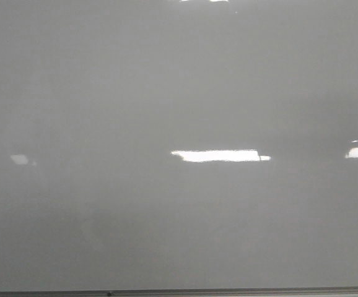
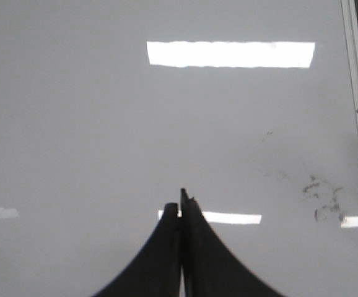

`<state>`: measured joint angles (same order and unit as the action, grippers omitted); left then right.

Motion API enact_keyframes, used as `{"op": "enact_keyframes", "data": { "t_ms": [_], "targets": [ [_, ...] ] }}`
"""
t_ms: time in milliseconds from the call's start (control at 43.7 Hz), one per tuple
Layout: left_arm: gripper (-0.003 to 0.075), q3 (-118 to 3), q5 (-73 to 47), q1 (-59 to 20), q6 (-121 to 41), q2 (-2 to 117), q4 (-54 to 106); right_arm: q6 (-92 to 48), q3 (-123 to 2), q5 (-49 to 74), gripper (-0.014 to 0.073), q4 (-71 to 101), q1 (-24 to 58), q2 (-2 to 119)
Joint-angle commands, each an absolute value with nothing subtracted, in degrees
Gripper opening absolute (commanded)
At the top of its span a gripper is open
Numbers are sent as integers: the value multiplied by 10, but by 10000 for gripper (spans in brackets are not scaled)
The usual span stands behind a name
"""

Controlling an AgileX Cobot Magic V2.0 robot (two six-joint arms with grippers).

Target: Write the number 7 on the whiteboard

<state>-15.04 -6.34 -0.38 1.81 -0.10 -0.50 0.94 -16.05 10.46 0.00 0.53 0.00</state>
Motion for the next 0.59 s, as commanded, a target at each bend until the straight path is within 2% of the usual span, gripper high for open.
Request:
{"op": "enact_keyframes", "data": {
  "t_ms": [0,320,572],
  "targets": [
    [-21,-231,-89,-2,22,32,0,11,-229,109,-67,0,3,39],
    [-20,-396,-274,-2,22,164,0,11,-366,236,-67,0,3,185],
    [-20,-396,-288,-2,22,227,0,11,-376,266,-67,0,3,273]
  ]
}}
